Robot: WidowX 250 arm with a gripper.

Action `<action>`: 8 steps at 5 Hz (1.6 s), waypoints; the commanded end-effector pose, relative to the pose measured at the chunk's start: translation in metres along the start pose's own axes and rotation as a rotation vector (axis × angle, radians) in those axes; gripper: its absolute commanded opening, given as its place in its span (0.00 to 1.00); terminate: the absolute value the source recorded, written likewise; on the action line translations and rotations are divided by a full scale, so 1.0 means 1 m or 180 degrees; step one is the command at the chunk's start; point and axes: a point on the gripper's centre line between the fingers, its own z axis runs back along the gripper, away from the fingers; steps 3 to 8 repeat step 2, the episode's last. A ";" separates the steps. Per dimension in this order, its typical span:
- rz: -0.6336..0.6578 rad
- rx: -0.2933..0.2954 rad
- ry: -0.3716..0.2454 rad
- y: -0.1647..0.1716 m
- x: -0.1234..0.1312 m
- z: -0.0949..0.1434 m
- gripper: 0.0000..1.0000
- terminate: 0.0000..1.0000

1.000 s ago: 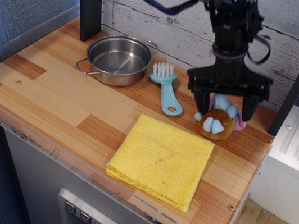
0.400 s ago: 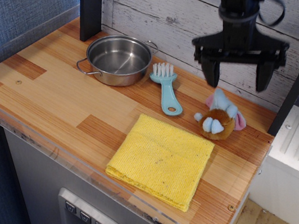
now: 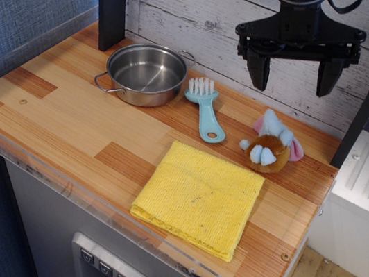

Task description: Move the toy to the right side of the fork off the napkin

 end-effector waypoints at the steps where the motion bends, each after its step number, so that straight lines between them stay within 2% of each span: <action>1: -0.0010 -0.0080 -0.0144 -0.001 0.002 0.020 1.00 0.00; 2: -0.0010 -0.0080 -0.0144 -0.001 0.002 0.020 1.00 1.00; 8: -0.0010 -0.0080 -0.0144 -0.001 0.002 0.020 1.00 1.00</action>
